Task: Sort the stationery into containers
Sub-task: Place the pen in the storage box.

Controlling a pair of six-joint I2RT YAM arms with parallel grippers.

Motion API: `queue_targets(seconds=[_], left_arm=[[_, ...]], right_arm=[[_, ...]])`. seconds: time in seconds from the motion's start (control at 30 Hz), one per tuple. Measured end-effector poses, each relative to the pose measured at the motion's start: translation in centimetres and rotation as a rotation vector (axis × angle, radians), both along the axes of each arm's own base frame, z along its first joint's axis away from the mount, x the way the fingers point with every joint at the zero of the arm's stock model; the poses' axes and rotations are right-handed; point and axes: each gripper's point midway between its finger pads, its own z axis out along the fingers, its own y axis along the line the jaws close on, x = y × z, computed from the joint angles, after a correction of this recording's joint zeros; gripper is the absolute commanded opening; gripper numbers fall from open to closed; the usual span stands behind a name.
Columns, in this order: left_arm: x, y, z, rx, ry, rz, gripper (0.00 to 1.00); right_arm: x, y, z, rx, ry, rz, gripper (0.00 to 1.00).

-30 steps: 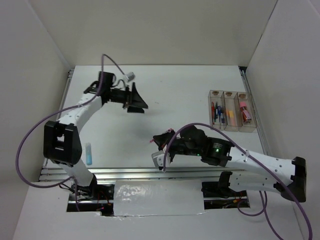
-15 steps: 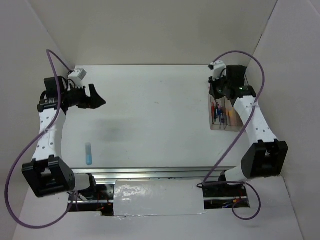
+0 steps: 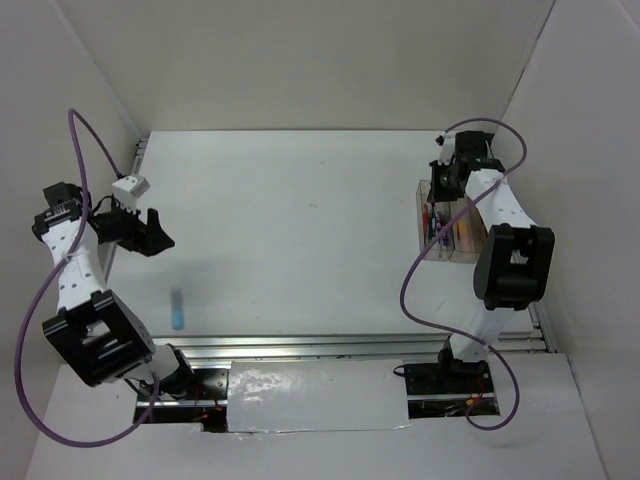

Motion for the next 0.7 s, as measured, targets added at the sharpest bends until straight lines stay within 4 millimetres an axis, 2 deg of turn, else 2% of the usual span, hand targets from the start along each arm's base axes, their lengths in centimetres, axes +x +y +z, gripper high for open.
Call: queue_targets(seconds=[0.2,0.3,0.43,0.47,0.57,0.7], left_arm=[[-2.6,1.7,-3.1,-0.004,0.045,-0.175,0.88],[-3.4,2.9,-4.0,0.058,0.016,-0.237,0.88],[-4.7,3.0,-5.3,0.133,0.003,-0.338,0.87],[-5.1,3.0,-5.7,0.150,0.007,-0.366,0.86],[-5.9,3.2,-6.6,0.190,0.024,-0.418,0.84],[-7.3,3.4,-8.0,0.200,0.069,-0.439,0.83]], right_arm=[[0.1,-1.0,-2.4,-0.039,0.049,-0.077,0.04],[0.3,-1.6,-3.8,-0.058,0.074,-0.101,0.12],[0.3,-2.0,-5.4,-0.077,0.108,-0.123,0.48],[0.3,-2.1,-5.6,-0.083,0.113,-0.123,0.50],[0.2,-2.3,-6.4,-0.092,0.133,-0.128,0.53],[0.2,-2.2,-6.5,-0.086,0.134,-0.127,0.53]])
